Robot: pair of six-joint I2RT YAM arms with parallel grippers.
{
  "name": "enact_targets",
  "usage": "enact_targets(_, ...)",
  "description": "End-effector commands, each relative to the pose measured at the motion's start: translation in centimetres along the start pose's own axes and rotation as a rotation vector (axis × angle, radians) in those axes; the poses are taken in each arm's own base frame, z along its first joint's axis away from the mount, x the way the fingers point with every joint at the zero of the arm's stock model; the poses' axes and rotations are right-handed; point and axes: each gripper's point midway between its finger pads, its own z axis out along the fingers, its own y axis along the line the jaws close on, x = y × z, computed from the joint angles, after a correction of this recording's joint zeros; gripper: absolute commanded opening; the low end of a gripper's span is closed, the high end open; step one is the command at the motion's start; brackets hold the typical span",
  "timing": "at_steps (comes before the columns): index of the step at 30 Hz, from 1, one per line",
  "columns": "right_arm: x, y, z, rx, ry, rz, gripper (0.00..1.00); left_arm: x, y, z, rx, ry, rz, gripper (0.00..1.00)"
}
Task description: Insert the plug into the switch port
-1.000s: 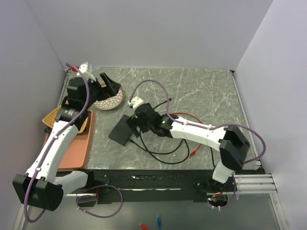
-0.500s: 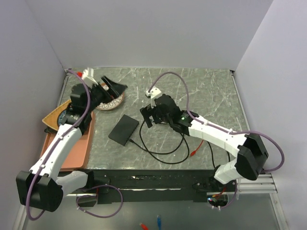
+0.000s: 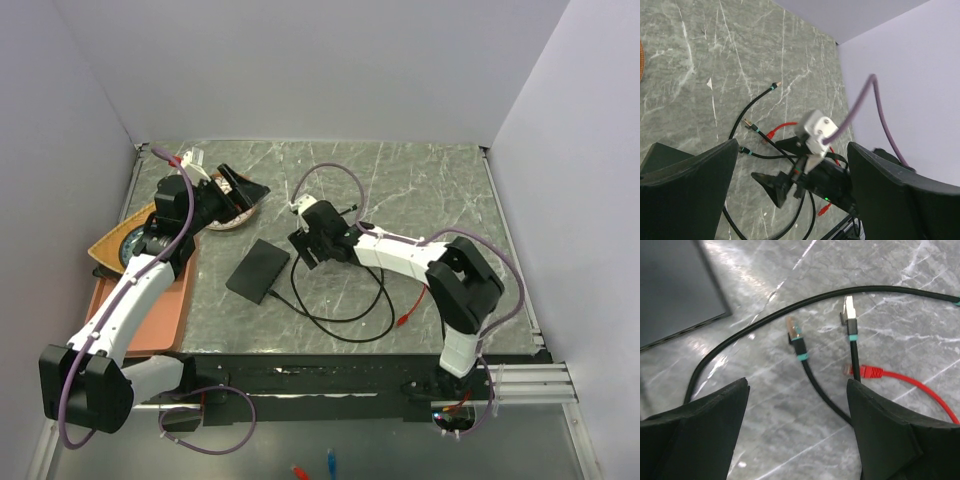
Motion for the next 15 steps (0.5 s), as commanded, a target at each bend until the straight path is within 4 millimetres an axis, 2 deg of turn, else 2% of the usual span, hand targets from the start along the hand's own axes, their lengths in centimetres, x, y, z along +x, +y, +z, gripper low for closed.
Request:
enact_targets(1,-1.7,-1.1,0.7,0.026,-0.003,0.003,0.80,-2.0,-2.3,-0.9,0.056,-0.062,0.040,0.96)
enact_targets(5,-0.6,-1.5,2.1,0.002,0.040,0.032,0.72,-2.1,-2.2,-1.0,0.048,-0.067,0.046,0.96)
enact_targets(6,-0.5,-1.4,2.3,-0.005,0.045,0.035,0.67,-2.2,-2.2,-1.0,0.048,-0.069,0.050,0.96)
enact_targets(15,1.3,-0.7,4.4,-0.043,0.108,0.033,0.62,-2.1,-1.2,-0.8,0.000,-0.062,0.062,0.96)
